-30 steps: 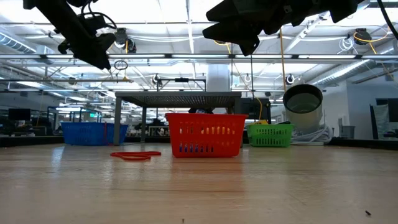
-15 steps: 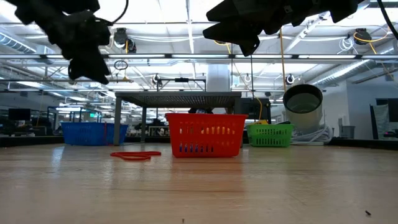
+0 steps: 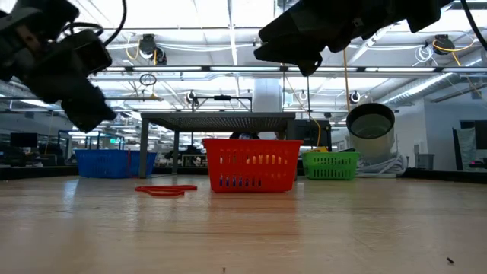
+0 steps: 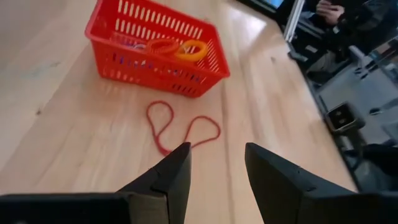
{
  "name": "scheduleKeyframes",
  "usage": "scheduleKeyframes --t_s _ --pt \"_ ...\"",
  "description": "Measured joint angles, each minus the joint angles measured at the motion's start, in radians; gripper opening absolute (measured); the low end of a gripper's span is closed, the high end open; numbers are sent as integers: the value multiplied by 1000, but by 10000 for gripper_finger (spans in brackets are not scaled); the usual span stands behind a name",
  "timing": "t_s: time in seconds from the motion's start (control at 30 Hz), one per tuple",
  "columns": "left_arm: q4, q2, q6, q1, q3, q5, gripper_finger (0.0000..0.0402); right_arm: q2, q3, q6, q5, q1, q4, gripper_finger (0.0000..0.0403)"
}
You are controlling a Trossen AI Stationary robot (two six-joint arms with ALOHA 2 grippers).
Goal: Pick & Place Office Desk Supplies
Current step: Put the red rubber band into the blue basket
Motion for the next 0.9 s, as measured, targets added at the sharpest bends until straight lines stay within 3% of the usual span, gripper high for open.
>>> scheduleKeyframes --t_s 0.17,0.33,0.53,0.9 --pt "27 0 0 -76 -54 -112 159 0 -20 1 -1 0 0 169" --pt "21 0 32 -120 -63 -149 159 0 -58 8 -1 0 22 169" --pt "22 25 80 -151 -63 -202 186 0 -99 146 20 -2 37 169" --pt "169 274 141 -158 -63 -391 262 1 -123 150 111 -2 152 169"
